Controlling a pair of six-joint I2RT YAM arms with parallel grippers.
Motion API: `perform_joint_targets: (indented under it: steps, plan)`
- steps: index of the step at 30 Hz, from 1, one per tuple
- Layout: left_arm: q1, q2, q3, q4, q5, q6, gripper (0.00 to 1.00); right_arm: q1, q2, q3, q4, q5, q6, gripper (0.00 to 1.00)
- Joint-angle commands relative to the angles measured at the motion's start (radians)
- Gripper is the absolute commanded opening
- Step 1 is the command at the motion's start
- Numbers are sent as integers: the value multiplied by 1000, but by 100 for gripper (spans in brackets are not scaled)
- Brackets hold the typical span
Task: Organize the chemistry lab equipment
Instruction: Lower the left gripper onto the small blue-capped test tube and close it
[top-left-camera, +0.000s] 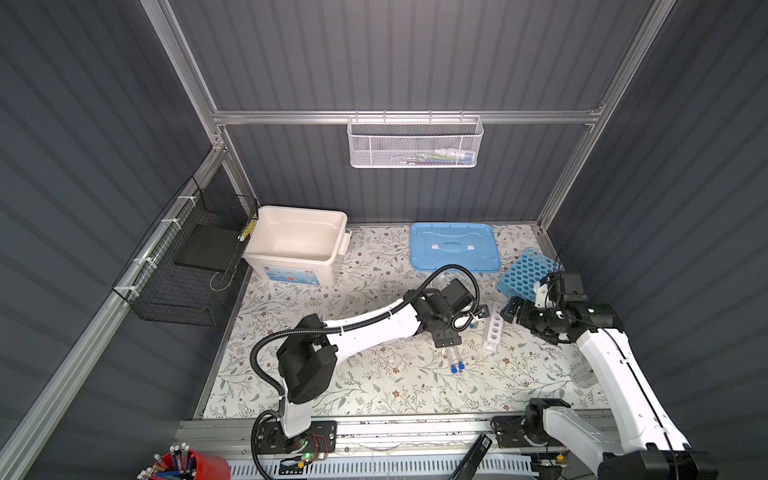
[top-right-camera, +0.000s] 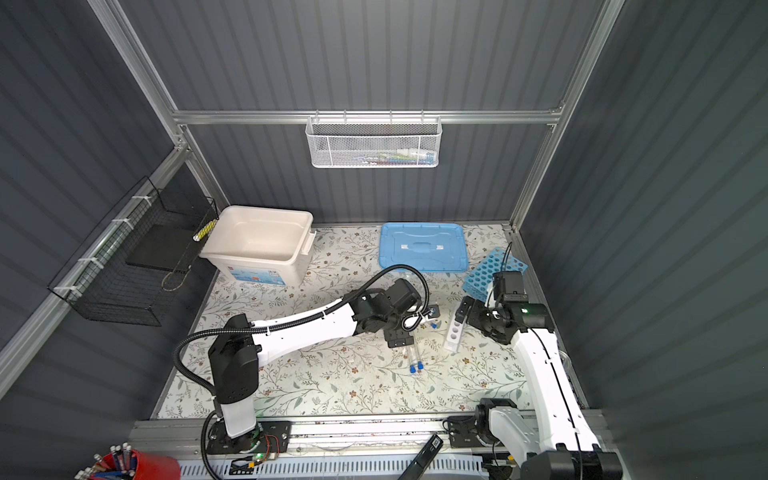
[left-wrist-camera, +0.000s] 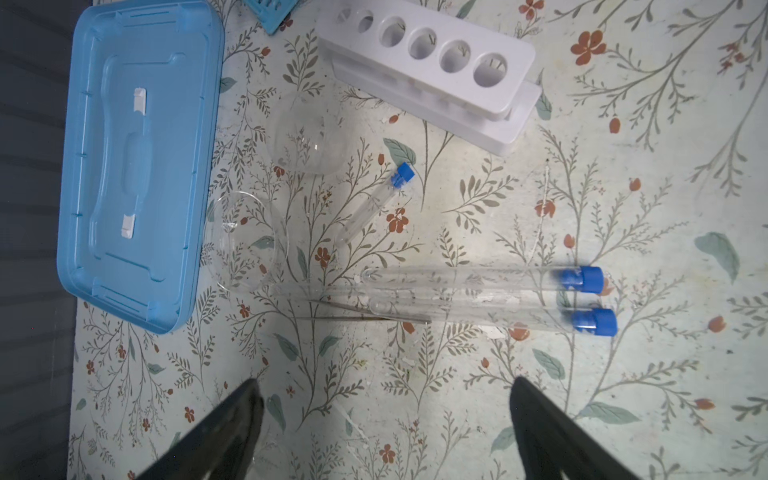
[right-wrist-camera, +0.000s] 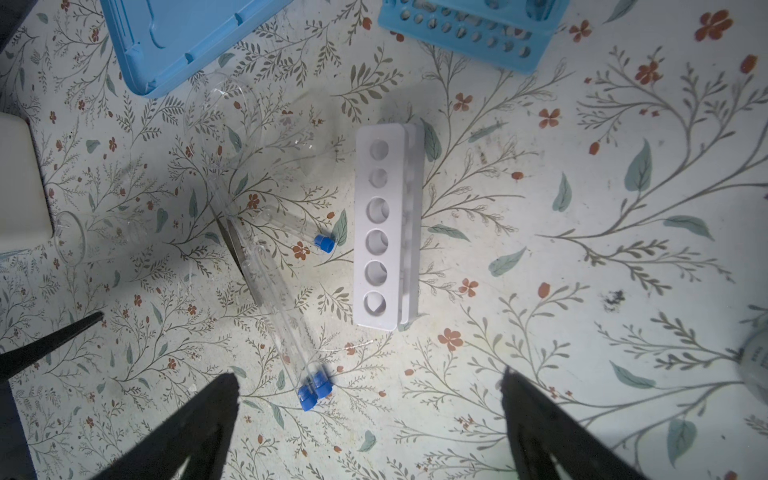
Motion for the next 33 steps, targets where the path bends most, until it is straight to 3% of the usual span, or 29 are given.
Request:
perform_joint_targets:
  steps: [1, 10, 16, 33]
  plan:
    - [11, 44, 59, -1, 50, 119, 93, -7, -10, -11, -9, -38, 16, 99]
    - [69, 223, 244, -76, 182, 186, 77, -8, -41, -32, 3, -57, 34, 99]
    - [82, 273, 279, -70, 190, 227, 65, -13, -46, -42, 13, -68, 41, 99]
    - [93, 422, 425, -125, 251, 280, 54, -101, -55, -62, 12, -142, 51, 99]
